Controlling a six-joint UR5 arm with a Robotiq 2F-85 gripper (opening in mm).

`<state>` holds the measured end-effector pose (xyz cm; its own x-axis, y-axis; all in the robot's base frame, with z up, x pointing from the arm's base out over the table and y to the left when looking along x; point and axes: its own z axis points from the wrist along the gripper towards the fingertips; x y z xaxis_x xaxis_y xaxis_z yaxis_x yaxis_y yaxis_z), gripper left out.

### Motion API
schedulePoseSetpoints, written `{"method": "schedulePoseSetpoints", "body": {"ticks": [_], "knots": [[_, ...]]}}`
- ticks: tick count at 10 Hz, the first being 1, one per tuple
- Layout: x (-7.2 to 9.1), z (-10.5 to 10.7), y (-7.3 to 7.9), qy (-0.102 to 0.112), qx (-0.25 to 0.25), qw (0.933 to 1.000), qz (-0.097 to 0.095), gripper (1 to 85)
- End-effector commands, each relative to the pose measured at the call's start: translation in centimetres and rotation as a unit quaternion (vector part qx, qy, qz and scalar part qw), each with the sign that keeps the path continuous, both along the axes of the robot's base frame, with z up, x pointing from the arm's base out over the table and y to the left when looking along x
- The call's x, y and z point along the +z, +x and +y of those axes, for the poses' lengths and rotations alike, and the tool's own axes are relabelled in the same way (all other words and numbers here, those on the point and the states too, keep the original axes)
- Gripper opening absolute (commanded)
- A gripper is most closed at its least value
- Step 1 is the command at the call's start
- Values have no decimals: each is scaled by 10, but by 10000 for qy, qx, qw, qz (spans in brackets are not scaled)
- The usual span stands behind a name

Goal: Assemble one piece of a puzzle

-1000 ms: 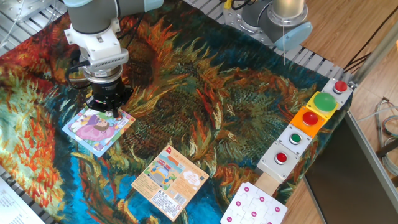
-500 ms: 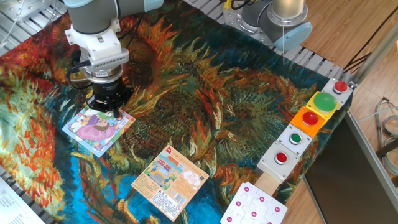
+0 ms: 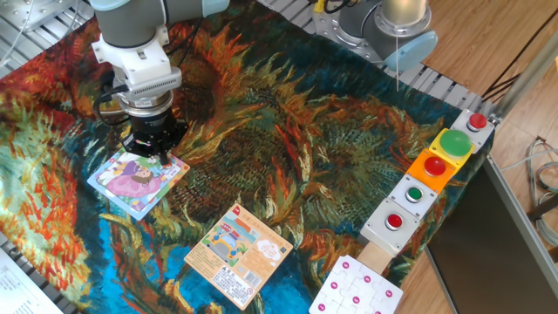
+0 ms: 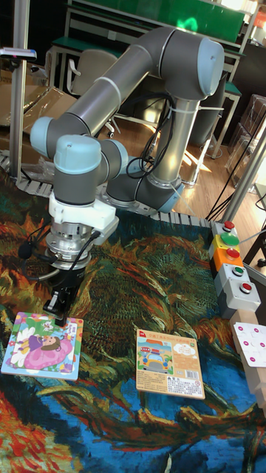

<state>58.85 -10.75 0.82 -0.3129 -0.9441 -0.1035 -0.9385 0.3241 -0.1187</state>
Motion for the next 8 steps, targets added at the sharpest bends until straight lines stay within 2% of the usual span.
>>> {"method": "schedulePoseSetpoints", "body": {"ticks": [1,8], "knots": [[0,-1,2,31,-6,10000,-33,13],[-2,1,2,63,33,10000,-28,13]]}}
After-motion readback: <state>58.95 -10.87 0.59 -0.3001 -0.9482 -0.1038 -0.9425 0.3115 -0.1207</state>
